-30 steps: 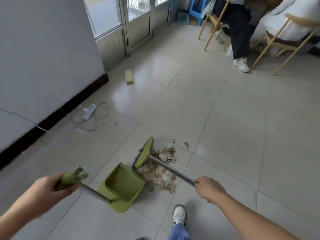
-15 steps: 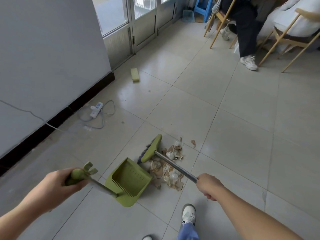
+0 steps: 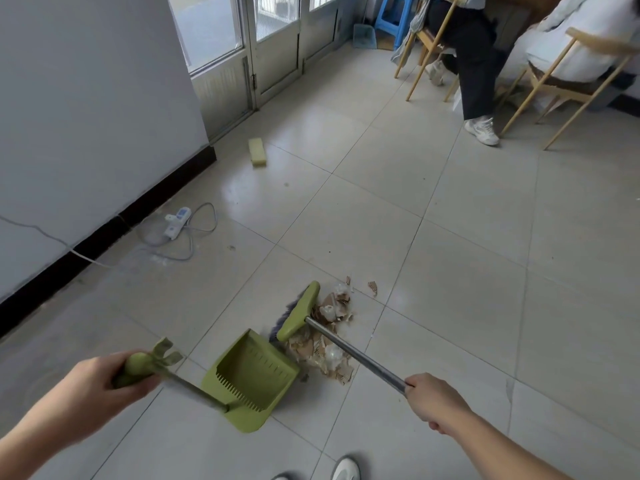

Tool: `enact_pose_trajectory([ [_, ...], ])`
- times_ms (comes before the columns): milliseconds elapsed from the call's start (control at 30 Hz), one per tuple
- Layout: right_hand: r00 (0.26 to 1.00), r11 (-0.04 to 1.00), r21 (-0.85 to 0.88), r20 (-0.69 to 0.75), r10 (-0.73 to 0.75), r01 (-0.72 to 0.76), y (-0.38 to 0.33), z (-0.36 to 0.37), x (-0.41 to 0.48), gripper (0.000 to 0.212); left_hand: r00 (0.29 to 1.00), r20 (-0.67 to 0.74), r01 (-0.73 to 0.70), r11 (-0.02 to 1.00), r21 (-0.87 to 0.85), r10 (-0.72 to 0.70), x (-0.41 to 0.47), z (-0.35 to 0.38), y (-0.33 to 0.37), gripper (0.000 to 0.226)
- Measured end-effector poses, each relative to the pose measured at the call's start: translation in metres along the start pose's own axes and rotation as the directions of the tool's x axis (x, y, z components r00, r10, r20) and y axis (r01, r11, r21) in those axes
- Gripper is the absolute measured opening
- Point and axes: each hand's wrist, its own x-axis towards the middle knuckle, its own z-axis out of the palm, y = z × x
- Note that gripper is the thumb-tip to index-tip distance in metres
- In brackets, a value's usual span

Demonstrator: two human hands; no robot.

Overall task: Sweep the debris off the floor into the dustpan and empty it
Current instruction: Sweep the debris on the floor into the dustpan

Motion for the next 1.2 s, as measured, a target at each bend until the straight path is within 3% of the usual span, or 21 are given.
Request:
enact_pose_trajectory([
  [200,0.994,0.996,-0.085,-0.104,-0.038,0.029,0.011,-0.03,0.012,0.023,1.0,-0.023,-0.019,1.0,-0.015,0.019,0.005,0.0,0.033,0.018],
  [333,0.979,0.989,-0.143,-0.204,-0.003,-0.027,0.015,-0.053,0.02,0.021,0.998,-0.027,-0.052,0.998,-0.02,0.052,0.008,-0.005,0.067,0.026],
  [467,0.959,0.987,-0.127,-0.277,0.063,-0.101,0.027,-0.078,0.026,0.013,0.996,-0.037,-0.089,0.995,-0.044,0.087,0.017,-0.008,0.099,0.013],
  [567,0.951,0.981,-0.12,-0.287,0.115,-0.155,0.039,-0.092,0.031,0.012,0.993,-0.015,-0.118,0.989,-0.086,0.118,0.021,-0.007,0.119,0.007],
  [633,0.963,0.979,-0.091,-0.219,0.157,-0.18,0.045,-0.098,0.035,0.012,0.992,-0.003,-0.125,0.987,-0.1,0.125,0.022,-0.006,0.129,0.005],
  [700,0.97,0.979,-0.067,-0.167,0.179,-0.193,0.051,-0.105,0.041,0.015,0.992,-0.009,-0.124,0.986,-0.113,0.124,0.019,-0.006,0.134,0.009],
  [833,0.942,0.961,-0.15,-0.279,0.185,-0.234,0.066,-0.112,0.049,0.01,0.994,-0.009,-0.109,0.986,-0.123,0.109,0.01,-0.005,0.127,0.015],
  [967,0.927,0.947,-0.18,-0.317,0.201,-0.267,0.074,-0.107,0.06,0.024,0.997,-0.009,-0.072,0.989,-0.126,0.071,-0.003,0.001,0.114,0.014],
  [1200,0.899,0.93,-0.178,-0.366,0.242,-0.322,0.052,-0.106,0.084,0.033,1.0,0.015,-0.009,0.998,-0.055,0.01,-0.029,0.015,0.077,0.043],
])
